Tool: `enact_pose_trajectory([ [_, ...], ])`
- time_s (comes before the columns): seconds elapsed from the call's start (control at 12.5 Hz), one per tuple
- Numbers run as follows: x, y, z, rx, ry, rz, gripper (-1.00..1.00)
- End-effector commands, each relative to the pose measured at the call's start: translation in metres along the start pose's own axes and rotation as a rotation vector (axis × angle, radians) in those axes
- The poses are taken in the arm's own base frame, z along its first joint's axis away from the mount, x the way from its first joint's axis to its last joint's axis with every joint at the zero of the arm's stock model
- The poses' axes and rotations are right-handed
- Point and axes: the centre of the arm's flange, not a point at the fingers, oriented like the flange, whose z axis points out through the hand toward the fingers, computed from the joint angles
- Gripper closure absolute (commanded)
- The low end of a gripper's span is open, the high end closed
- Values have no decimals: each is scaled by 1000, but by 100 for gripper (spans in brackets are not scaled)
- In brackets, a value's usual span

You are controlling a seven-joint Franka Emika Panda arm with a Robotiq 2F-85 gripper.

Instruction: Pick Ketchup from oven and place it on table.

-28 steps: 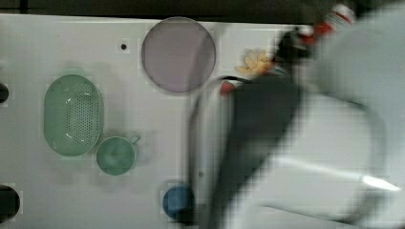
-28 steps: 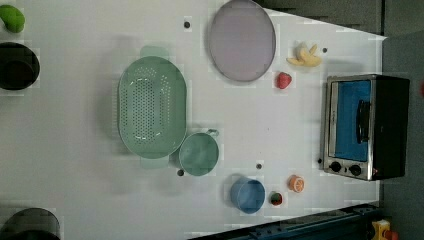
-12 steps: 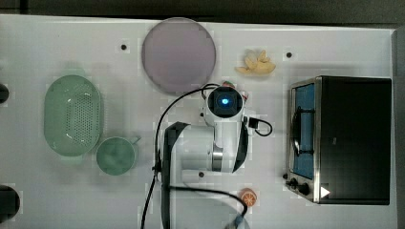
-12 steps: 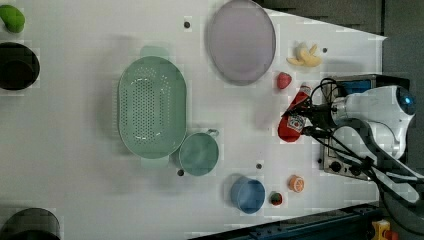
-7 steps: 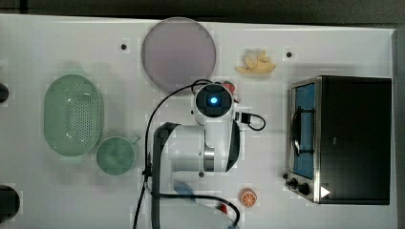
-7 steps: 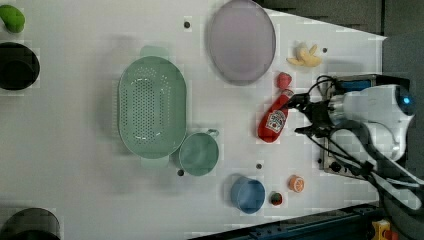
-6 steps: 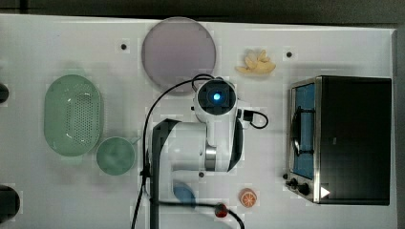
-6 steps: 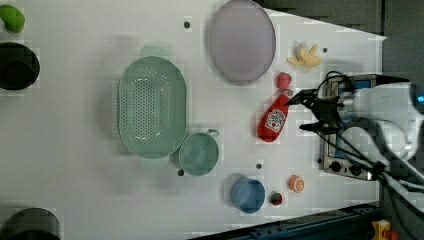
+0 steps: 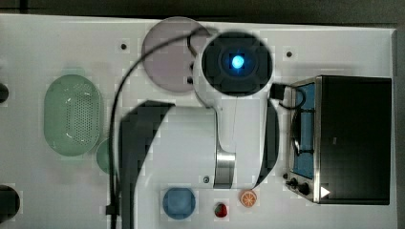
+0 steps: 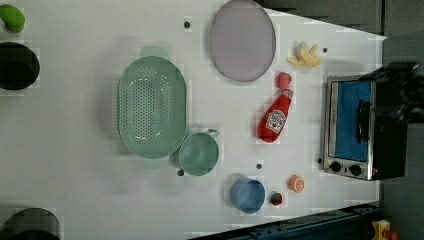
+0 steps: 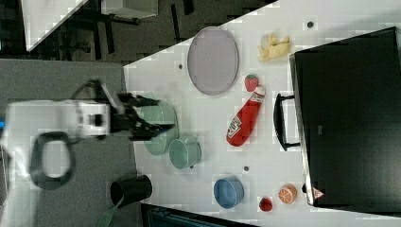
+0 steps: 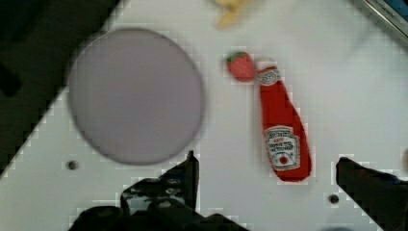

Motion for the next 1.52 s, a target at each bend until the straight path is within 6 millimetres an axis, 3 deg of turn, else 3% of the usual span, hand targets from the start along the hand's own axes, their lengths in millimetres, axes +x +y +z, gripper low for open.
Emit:
enact_pose_trajectory([
  [0.08,2,12,-4,-74,-52,44,-100],
  [0.24,2,16,-27,-97,-67,47,-100],
  [0.4,2,17,-39,-98,-68,50,-100],
  [1.52,4,18,-31,-110,-76,54,-100],
])
